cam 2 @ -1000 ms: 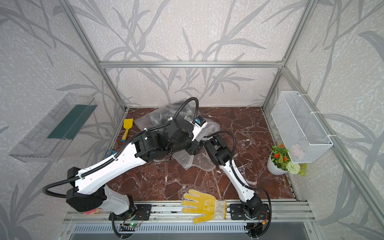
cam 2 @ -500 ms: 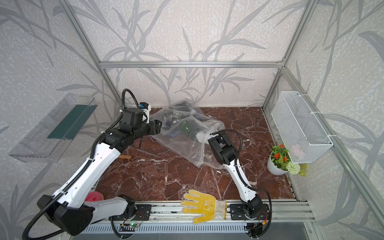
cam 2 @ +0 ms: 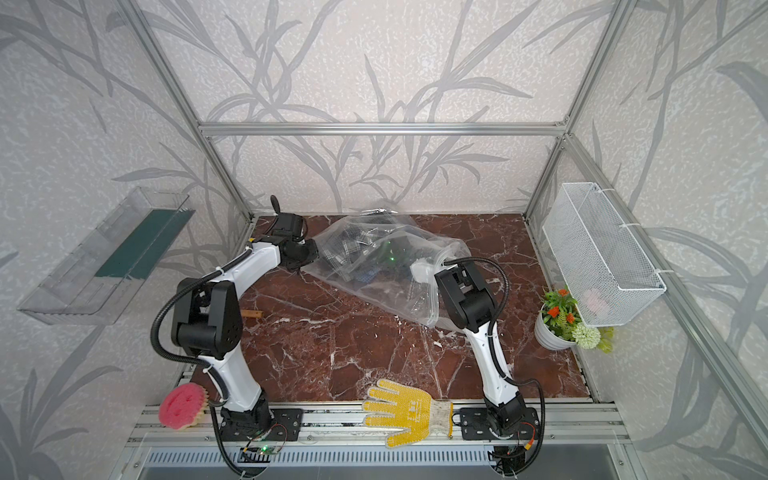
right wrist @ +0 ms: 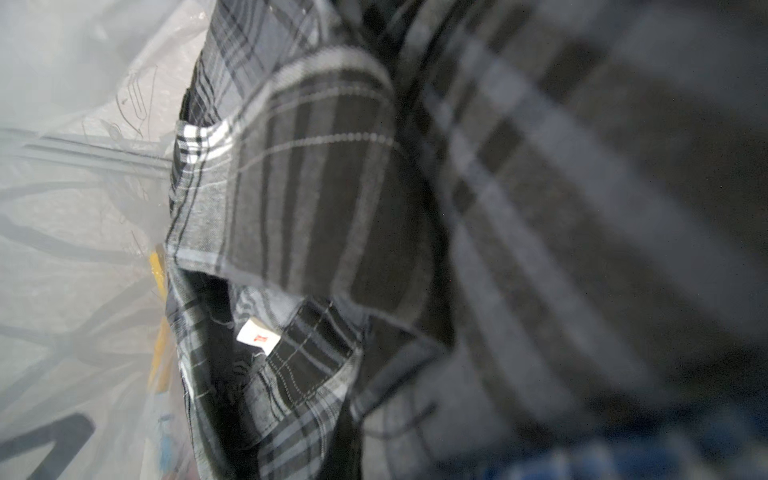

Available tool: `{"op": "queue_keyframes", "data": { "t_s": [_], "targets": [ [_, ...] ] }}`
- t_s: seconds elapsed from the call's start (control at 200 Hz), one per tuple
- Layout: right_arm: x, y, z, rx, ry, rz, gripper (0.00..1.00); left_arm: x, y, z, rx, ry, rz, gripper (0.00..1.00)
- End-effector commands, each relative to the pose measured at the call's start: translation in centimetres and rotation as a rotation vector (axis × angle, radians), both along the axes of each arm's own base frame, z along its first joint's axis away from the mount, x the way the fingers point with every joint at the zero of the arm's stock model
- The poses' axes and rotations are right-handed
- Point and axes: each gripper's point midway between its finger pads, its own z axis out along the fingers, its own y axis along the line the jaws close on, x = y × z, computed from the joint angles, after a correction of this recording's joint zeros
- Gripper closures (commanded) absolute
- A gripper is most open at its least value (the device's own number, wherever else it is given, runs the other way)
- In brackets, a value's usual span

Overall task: Take the shirt out of the vacuum bag
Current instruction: Move the shirt from the vacuum bag.

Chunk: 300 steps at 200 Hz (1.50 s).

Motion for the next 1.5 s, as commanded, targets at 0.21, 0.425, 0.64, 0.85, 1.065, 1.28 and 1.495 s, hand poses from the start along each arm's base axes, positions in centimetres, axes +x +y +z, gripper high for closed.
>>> {"op": "queue_keyframes", "data": {
  "t_s": [0.21,0.425,0.64,0.85,1.065,1.28,1.495],
  "targets": [
    [-2.6,-1.6,-1.3,-0.105,0.074,0.098,1.0,2.1,4.8,-2.8,0.052,0.123,0.187,1.0],
    [-2.8,-1.6,-1.1,-0.118,0.083,0.134,1.0,2.8,5.6,-5.4,0.036,0.187,0.2,1.0],
    [-4.1,-2.4,-0.2,-0.168,0.102,0.173,1.0,2.8,5.7,-7.1,0.024,0.236,0.2,1.0],
    [-7.0,-5.0,-0.8,-0.207,0.161,0.181,1.0,2.5,5.3,-9.1,0.0,0.281,0.184,1.0],
    [-8.9,-7.5,-0.5,-0.24,0.194,0.152,1.0,2.2,5.0,-10.2,-0.025,0.289,0.189,1.0],
    [-10.8,-10.5,0.4,-0.266,0.22,0.122,1.0,1.5,5.3,-11.3,-0.023,0.305,0.194,1.0],
    [-15.1,-15.1,1.6,-0.339,0.245,0.119,1.0,1.6,5.3,-11.4,-0.05,0.299,0.196,1.0]
  ]
}}
